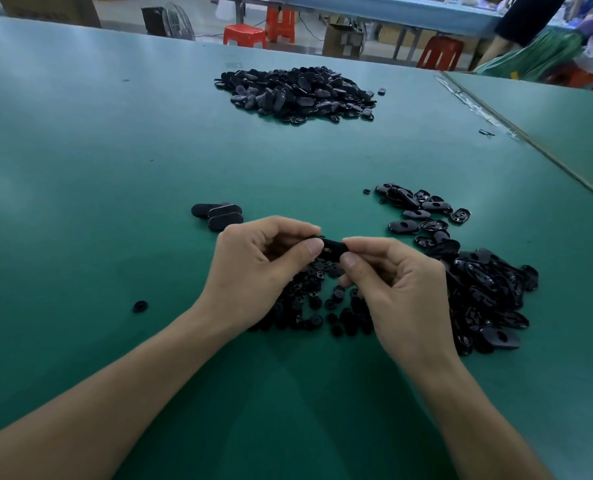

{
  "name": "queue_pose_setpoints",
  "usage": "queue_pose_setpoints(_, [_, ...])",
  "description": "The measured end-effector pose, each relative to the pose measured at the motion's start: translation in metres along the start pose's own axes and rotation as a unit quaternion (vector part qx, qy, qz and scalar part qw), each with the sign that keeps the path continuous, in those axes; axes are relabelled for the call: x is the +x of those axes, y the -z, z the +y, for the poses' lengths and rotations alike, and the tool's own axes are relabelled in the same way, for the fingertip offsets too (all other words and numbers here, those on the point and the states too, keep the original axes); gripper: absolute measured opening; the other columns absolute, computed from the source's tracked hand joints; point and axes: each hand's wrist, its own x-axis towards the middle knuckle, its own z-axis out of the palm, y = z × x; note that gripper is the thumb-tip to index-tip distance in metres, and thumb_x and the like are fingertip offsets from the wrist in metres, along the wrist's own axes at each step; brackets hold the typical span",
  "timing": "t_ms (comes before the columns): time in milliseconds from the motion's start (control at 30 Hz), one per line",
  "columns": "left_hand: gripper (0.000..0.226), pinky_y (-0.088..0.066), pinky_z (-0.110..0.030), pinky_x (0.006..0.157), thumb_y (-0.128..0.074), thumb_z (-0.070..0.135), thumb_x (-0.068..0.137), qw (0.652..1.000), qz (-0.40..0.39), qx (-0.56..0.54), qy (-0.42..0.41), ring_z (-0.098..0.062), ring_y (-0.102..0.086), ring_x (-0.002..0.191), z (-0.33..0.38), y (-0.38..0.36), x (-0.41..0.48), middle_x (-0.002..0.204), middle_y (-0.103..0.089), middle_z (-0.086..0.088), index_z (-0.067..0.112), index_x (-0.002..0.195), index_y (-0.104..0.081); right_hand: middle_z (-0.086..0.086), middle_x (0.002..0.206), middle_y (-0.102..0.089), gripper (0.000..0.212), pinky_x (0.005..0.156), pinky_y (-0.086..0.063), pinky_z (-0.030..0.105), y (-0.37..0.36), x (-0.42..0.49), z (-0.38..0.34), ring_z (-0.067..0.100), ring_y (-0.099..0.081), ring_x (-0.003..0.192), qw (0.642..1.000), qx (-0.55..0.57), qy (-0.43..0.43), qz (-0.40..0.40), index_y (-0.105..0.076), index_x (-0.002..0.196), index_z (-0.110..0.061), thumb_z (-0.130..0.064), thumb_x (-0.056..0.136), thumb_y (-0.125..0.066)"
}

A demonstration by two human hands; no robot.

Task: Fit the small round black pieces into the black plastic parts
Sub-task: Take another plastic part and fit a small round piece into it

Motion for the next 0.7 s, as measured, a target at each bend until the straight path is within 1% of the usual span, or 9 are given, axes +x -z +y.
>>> queue_pose_setpoints(67, [0.020,-0.058,-0.022,0.072,-0.076,0.008,0.086,1.000,-0.006,-0.021,0.013,-0.007,-0.070,0.071,-0.0010,0.0008,0.0010,0.079,-0.077,0.006,0.026,0.094,-0.075,-0.010,0.076,-0.074,0.021,0.067,-0.056,0.021,-0.0007,0.0004,0.0001,0.010,-0.072,0.067,1.000,0.000,0.002,0.002,-0.072,0.093,-0.031,-0.010,0.089,-0.072])
queue_pose_setpoints(133, [0.017,-0.059,-0.024,0.073,-0.075,0.014,0.083,0.999,-0.013,-0.033,0.019,-0.009,-0.069,0.071,-0.0019,0.0014,0.0012,0.079,-0.077,0.004,0.025,0.096,-0.075,-0.009,0.076,-0.074,0.023,0.067,-0.056,0.022,-0.0018,0.0004,0.0002,0.011,-0.071,0.066,1.000,0.001,0.005,0.006,-0.071,0.091,-0.032,-0.009,0.089,-0.072])
queue_pose_setpoints(200, [0.016,-0.059,-0.024,0.073,-0.073,0.017,0.081,0.999,-0.019,-0.034,0.014,-0.010,-0.071,0.073,-0.0025,0.0017,0.0011,0.081,-0.077,0.003,0.026,0.094,-0.076,-0.009,0.076,-0.075,0.023,0.066,-0.056,0.021,-0.0023,0.0000,0.0000,0.010,-0.071,0.066,1.000,0.004,0.005,0.008,-0.071,0.091,-0.031,-0.008,0.089,-0.072])
queue_pose_setpoints(333, [0.017,-0.058,-0.024,0.077,-0.074,0.016,0.080,0.999,-0.026,-0.034,0.008,-0.010,-0.073,0.078,-0.0045,0.0019,0.0015,0.086,-0.078,0.003,0.026,0.093,-0.076,-0.010,0.078,-0.074,0.021,0.066,-0.055,0.019,-0.0018,-0.0008,-0.0007,0.010,-0.071,0.067,1.000,-0.006,0.004,0.012,-0.071,0.093,-0.031,-0.010,0.090,-0.072])
queue_pose_setpoints(433, [0.016,-0.058,-0.023,0.076,-0.074,0.015,0.079,0.999,-0.018,-0.041,0.010,-0.009,-0.073,0.079,-0.0055,0.0008,0.0018,0.087,-0.078,0.003,0.025,0.091,-0.075,-0.016,0.080,-0.072,0.020,0.069,-0.051,0.014,-0.0036,-0.0034,-0.0002,0.006,-0.069,0.073,0.996,-0.086,0.031,0.022,-0.068,0.101,-0.032,-0.018,0.088,-0.074])
queue_pose_setpoints(533, [0.019,-0.059,-0.025,0.078,-0.074,0.014,0.079,0.999,0.004,-0.045,0.014,-0.011,-0.073,0.079,-0.0059,0.0011,0.0027,0.087,-0.077,0.000,0.024,0.095,-0.073,-0.015,0.081,-0.061,0.026,0.067,-0.045,0.012,-0.0057,-0.0068,0.0010,0.002,-0.058,0.074,0.973,-0.225,0.047,-0.019,-0.067,0.110,-0.031,-0.027,0.086,-0.076])
queue_pose_setpoints(567, [0.021,-0.059,-0.024,0.078,-0.075,0.013,0.080,0.999,0.013,-0.046,0.017,-0.011,-0.072,0.078,-0.0061,0.0015,0.0034,0.087,-0.077,0.000,0.025,0.097,-0.073,-0.016,0.084,-0.058,0.031,0.068,-0.043,0.013,-0.0060,-0.0077,0.0008,0.001,-0.054,0.075,0.961,-0.270,0.048,-0.041,-0.067,0.115,-0.029,-0.033,0.086,-0.075])
queue_pose_setpoints(633, [0.025,-0.058,-0.023,0.076,-0.075,0.005,0.084,0.998,0.023,-0.047,0.019,-0.012,-0.072,0.076,-0.0058,0.0016,0.0043,0.086,-0.076,0.002,0.026,0.098,-0.073,-0.015,0.089,-0.056,0.037,0.075,-0.046,0.023,-0.0059,-0.0081,0.0001,0.003,-0.051,0.082,0.941,-0.327,0.041,-0.076,-0.066,0.121,-0.028,-0.043,0.087,-0.071])
queue_pose_setpoints(700, [0.026,-0.057,-0.021,0.074,-0.072,-0.002,0.087,0.998,0.024,-0.047,0.020,-0.011,-0.073,0.075,-0.0058,0.0009,0.0043,0.083,-0.075,0.006,0.022,0.097,-0.073,-0.011,0.092,-0.056,0.034,0.081,-0.047,0.029,-0.0066,-0.0081,-0.0025,0.010,-0.051,0.092,0.929,-0.356,0.036,-0.100,-0.069,0.117,-0.028,-0.047,0.088,-0.067])
